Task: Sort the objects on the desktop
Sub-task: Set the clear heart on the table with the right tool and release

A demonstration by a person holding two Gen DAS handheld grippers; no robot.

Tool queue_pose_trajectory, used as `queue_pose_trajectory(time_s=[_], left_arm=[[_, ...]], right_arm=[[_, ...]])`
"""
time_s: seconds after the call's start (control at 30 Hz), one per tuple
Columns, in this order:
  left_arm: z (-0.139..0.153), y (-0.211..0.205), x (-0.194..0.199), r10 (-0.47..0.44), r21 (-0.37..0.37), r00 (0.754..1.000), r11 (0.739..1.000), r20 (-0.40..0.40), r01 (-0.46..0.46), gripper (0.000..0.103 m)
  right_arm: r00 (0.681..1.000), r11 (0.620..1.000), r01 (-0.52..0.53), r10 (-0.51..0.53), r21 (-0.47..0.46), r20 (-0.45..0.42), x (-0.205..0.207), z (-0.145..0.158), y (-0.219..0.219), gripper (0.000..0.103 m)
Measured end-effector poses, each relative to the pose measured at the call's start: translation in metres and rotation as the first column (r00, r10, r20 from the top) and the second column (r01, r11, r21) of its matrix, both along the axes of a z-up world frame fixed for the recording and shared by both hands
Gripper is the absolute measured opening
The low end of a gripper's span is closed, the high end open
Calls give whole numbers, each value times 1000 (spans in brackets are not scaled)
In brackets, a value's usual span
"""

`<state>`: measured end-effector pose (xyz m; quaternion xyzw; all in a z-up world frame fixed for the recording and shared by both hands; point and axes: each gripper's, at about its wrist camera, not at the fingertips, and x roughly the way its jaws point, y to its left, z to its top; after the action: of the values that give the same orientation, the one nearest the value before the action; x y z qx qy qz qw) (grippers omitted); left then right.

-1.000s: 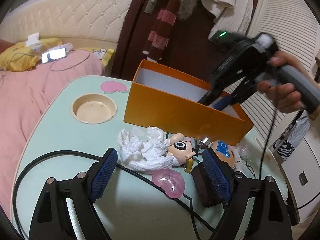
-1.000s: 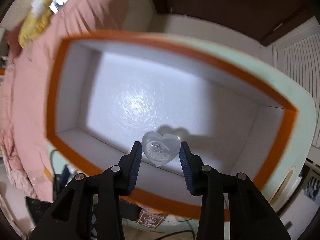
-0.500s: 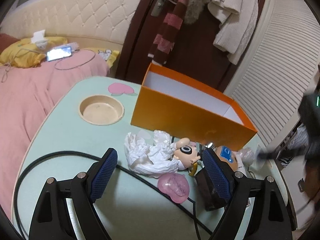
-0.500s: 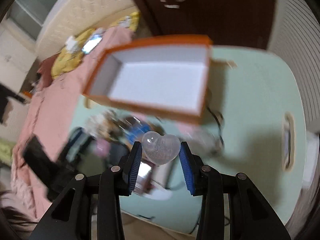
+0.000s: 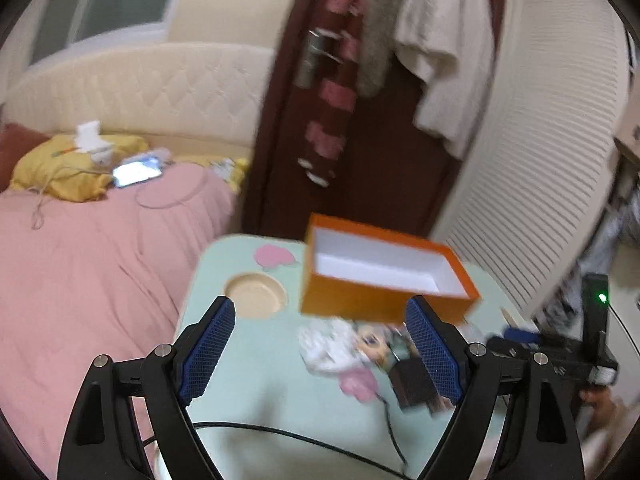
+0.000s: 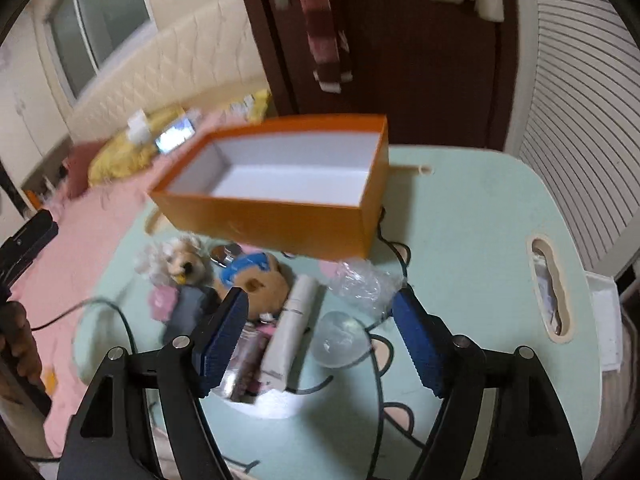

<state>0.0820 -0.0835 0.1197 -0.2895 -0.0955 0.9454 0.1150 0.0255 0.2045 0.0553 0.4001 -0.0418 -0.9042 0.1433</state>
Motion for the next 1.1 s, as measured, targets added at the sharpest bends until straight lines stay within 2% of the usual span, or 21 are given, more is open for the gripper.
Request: queue_pose_trajectory(time_s=[0.1,0.13,0.2,0.37,0.5,0.53,0.6,0.67,0.7,0.8,0.93,1.0,1.1], left_arm=[[-13,23,3,-25,-36,998,999,61,28,87],[-23,32,2,-34,-42,997,998,76,37,87],[-48,52,0,-27,-56,993,998,111,33,87],[-91,66,-7,47,-1,983,999,178,-48,87],[-104,68,-12,91,-53,973,995,211,-82,87],[-106,69,-13,102,-76,972,993,212,-87,87],[-110,72,-14,122,-132,972,987,203,-96,101],[-116,83,-15,136,-234,973,968,187,-91,102],[-119,87,-15,126,-260,976,962,175,-78,103],[-121,90,-13,95,-271,984,961,154,-50,103],[-122,87,-10,85,-270,986,962,141,-45,103],[-122,86,-11,84,-270,987,962,139,-44,103],[-123,87,-9,91,-270,987,962,135,-52,103]], right_arm=[[999,999,-31,32,22,-33,17,2,4,75],[999,997,-36,38,61,-32,21,0,1,75],[998,995,-54,55,82,-6,27,-5,2,75],[994,984,-96,87,152,66,42,-19,4,75],[986,977,-124,101,174,132,44,-32,3,75],[984,978,-125,101,167,147,42,-35,4,75],[983,979,-123,97,164,157,40,-38,4,75],[982,976,-127,99,177,160,39,-38,1,76],[981,972,-136,106,193,160,39,-38,-2,78],[980,954,-160,122,254,158,40,-42,-13,85],[979,955,-163,126,246,162,39,-43,-13,90],[978,955,-160,119,249,173,37,-46,-12,103],[977,955,-160,117,250,177,37,-47,-11,103]])
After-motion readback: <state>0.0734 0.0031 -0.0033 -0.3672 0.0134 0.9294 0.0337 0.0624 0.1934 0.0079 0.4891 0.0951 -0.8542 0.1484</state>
